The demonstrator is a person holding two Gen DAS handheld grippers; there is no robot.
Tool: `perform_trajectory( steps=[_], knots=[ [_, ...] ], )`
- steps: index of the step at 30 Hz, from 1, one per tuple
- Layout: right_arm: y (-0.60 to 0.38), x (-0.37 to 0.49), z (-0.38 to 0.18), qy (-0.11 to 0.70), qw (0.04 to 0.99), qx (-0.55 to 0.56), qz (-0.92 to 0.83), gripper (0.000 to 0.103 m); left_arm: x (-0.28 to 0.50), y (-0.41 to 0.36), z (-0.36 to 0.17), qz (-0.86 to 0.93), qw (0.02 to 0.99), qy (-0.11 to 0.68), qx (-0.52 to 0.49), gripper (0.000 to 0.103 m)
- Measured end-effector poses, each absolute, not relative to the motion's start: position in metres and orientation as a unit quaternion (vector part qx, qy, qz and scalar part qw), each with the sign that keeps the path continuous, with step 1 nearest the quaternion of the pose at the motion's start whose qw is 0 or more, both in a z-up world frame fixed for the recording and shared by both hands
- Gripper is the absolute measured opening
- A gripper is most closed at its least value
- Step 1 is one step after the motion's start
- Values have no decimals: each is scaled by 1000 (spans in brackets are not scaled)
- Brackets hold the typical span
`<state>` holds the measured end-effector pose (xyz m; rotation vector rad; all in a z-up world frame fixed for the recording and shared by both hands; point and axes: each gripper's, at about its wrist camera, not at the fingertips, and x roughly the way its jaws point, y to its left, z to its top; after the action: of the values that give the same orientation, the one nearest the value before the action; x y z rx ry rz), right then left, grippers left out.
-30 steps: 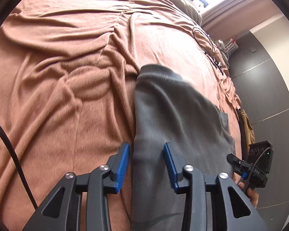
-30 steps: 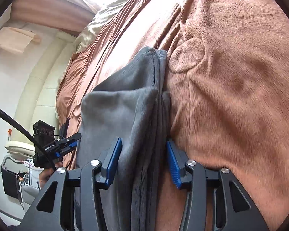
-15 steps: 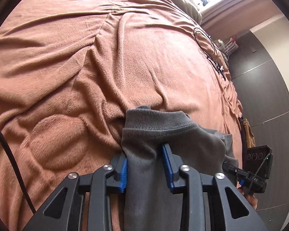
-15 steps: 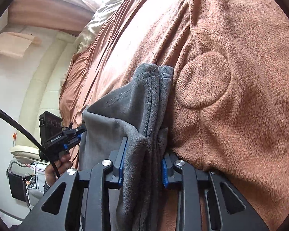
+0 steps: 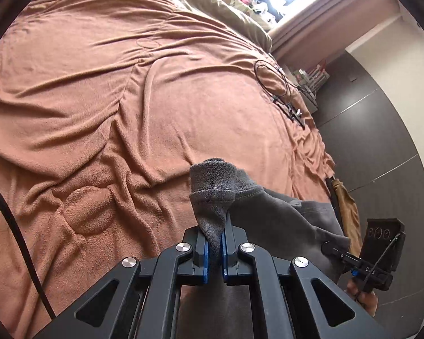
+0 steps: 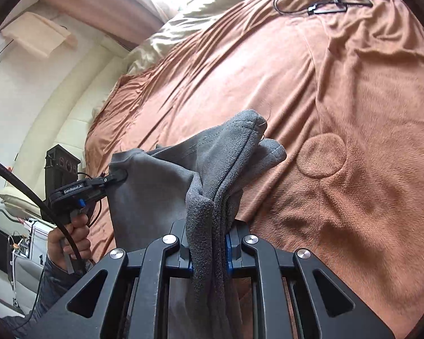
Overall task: Fold small clothes
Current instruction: 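Lift the grey shirt strip with both grippers and carry it toward the clothes stack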
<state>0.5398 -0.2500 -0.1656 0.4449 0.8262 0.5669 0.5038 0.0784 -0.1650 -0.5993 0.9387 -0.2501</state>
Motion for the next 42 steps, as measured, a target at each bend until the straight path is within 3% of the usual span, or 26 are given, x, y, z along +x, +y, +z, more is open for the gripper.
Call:
perform_trajectory(
  steps=[18, 42],
  knots=[
    [-294, 398, -90, 281, 905, 188, 256, 11, 437, 17, -31, -197, 880, 352, -250, 6],
    [-447, 222, 10, 175, 972, 136, 81, 11, 445, -208, 63, -366, 856, 324, -169, 5]
  ],
)
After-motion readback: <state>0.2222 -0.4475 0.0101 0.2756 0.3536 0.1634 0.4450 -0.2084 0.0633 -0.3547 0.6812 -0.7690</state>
